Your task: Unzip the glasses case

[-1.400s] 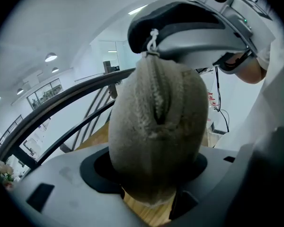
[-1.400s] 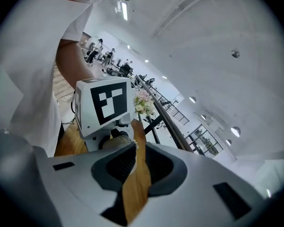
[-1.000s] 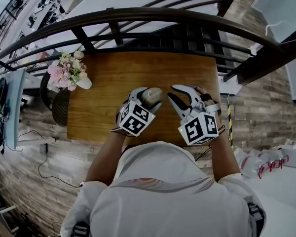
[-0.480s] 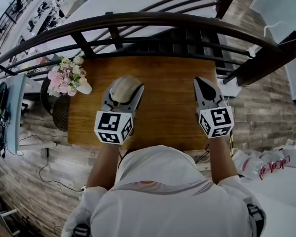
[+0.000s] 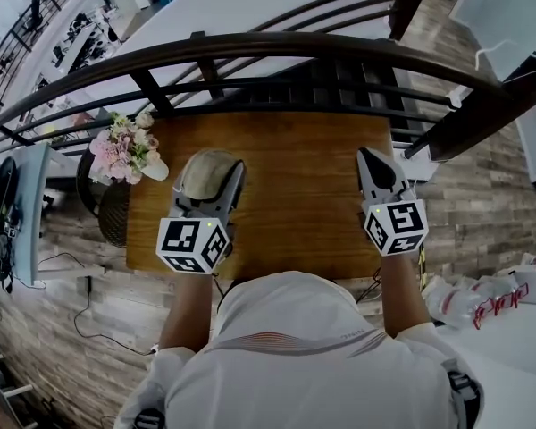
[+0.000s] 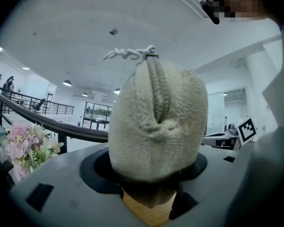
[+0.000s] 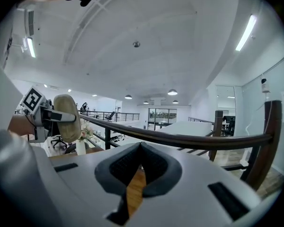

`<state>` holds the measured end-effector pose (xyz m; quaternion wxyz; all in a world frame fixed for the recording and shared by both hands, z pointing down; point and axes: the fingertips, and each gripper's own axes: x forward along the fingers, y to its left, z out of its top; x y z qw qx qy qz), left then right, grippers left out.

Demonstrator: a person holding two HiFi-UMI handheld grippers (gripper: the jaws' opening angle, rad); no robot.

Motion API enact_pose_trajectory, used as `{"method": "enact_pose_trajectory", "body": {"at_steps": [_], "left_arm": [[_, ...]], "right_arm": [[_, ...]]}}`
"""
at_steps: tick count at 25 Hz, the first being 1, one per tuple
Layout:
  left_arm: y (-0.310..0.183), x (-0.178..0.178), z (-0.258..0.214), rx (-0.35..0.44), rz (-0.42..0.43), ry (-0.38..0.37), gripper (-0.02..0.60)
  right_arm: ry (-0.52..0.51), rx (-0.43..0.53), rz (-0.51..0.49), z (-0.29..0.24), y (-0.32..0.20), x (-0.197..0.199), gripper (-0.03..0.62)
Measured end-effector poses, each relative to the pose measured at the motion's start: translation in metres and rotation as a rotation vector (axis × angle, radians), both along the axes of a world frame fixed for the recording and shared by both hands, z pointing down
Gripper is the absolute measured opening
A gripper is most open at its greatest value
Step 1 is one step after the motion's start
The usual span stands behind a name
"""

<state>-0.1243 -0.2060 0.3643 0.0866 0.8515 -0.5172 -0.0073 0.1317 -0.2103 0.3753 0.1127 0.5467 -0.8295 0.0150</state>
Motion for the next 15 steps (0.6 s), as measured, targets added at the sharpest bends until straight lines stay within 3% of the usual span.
{"method": "enact_pose_trajectory", "body": {"at_steps": [15], "left_arm": [[0.003,0.005,0.006,-0.015,0.024,-0.013,0.290]], "right_arm": [[0.002,-0.013,-0.052,0.006,0.004,-0.013,0.051]]}}
